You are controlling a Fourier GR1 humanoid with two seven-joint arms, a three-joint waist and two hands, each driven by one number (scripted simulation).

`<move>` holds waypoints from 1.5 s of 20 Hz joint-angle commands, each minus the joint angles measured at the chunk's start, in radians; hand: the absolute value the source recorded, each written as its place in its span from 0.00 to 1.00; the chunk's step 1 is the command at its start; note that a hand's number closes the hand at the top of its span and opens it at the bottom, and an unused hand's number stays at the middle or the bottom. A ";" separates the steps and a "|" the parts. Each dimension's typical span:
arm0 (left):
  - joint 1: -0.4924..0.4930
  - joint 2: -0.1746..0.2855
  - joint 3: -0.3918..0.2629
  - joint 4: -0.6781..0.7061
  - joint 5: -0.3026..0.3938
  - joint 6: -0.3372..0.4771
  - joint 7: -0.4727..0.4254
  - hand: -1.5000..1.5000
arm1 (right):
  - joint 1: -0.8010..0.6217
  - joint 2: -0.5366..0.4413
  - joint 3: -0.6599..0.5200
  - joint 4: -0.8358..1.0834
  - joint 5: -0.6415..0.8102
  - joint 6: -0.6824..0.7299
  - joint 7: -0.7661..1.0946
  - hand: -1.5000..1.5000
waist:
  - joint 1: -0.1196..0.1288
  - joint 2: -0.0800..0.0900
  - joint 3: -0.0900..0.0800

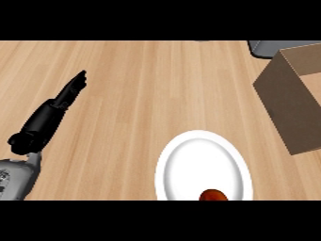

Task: Pick the lemon from the plate and place it in the cardboard box

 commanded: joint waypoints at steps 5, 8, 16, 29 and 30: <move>0.030 0.002 0.019 -0.021 -0.004 0.026 0.004 0.50 | 0.025 -0.314 -0.093 -0.423 -0.115 -0.108 -0.304 1.00 | -0.054 0.006 0.003; 0.022 0.010 0.044 -0.001 -0.003 0.033 -0.009 0.50 | 0.085 -0.359 -0.255 -0.465 -0.212 -0.170 -0.322 1.00 | -0.080 0.026 0.002; 0.046 0.009 0.039 -0.028 -0.009 0.035 -0.020 0.50 | 0.234 -0.336 -0.624 -0.309 -0.438 -0.273 -0.372 1.00 | -0.075 0.037 0.000; -0.029 -0.008 0.016 -0.004 -0.011 0.000 -0.002 0.50 | -0.023 -0.646 -1.169 0.400 -0.798 0.003 -0.746 1.00 | 0.004 0.040 -0.006; -0.010 -0.012 0.006 -0.029 0.005 -0.018 -0.003 0.50 | -0.037 -0.668 -1.177 0.479 -0.792 0.022 -0.778 1.00 | 0.021 0.040 -0.006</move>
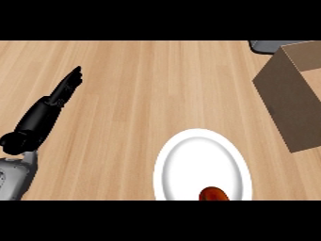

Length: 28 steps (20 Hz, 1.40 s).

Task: Pick the lemon from the plate and place it in the cardboard box

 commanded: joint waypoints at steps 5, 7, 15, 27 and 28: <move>-0.053 -0.032 -0.039 0.026 -0.019 -0.018 0.014 0.50 | -0.156 -0.196 0.058 0.492 0.162 0.149 -0.304 1.00 | 0.055 0.010 0.000; -0.064 -0.033 -0.040 0.005 -0.031 -0.010 0.018 0.50 | -0.239 -0.241 0.082 0.574 0.175 0.204 -0.353 1.00 | 0.066 0.006 -0.001; -0.079 -0.078 -0.065 0.047 -0.055 0.006 -0.001 0.50 | -0.325 -0.247 0.310 0.760 0.389 0.130 -0.526 0.00 | 0.080 0.015 -0.001; -0.079 -0.048 -0.032 0.042 -0.043 -0.008 0.011 0.50 | -0.345 -0.011 0.230 0.929 -0.185 0.391 -0.504 0.00 | 0.057 0.012 0.002; -0.064 -0.037 -0.028 0.057 -0.038 -0.021 0.002 0.50 | -0.346 -0.001 0.227 0.941 -0.232 0.427 -0.472 0.00 | 0.055 0.012 -0.001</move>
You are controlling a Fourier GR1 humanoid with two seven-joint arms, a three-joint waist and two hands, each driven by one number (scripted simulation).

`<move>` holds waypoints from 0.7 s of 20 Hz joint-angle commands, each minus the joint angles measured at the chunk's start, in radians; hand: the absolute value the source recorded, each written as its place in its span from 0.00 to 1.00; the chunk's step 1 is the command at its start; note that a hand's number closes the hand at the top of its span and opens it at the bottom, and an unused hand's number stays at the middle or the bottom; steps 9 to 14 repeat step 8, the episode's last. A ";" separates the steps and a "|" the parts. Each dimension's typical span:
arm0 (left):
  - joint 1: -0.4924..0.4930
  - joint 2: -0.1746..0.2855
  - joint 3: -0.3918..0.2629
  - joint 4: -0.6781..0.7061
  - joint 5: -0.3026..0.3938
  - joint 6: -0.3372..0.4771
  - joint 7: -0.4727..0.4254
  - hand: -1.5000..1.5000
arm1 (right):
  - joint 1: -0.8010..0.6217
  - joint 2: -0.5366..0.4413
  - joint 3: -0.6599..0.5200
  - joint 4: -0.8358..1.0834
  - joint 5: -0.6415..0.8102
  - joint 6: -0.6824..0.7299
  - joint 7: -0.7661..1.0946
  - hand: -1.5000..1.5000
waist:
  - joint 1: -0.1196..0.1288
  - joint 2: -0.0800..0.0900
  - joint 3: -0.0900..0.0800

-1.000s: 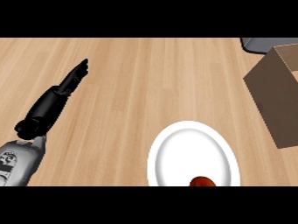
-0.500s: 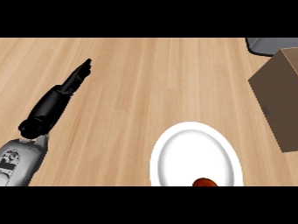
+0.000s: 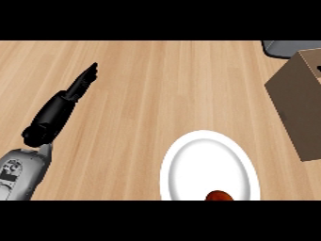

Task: Pick the lemon from the plate and place it in the cardboard box

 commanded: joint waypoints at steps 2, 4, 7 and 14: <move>-0.002 -0.001 -0.003 -0.007 -0.005 0.000 0.000 0.50 | -0.028 0.047 -0.058 0.131 -0.259 0.352 0.007 0.00 | 0.001 -0.004 -0.001; -0.001 -0.004 -0.001 0.000 -0.005 0.003 -0.008 0.50 | -0.063 0.046 -0.083 0.186 -0.333 0.390 0.083 0.00 | 0.013 0.003 -0.001; -0.017 -0.009 -0.002 0.009 -0.003 -0.002 -0.001 0.50 | -0.121 0.051 -0.107 0.264 -0.420 0.443 0.191 0.00 | 0.016 0.008 0.000; -0.009 -0.019 -0.013 0.007 -0.001 -0.005 -0.007 0.50 | -0.146 0.031 -0.124 0.283 -0.448 0.465 0.216 0.00 | 0.021 0.009 0.001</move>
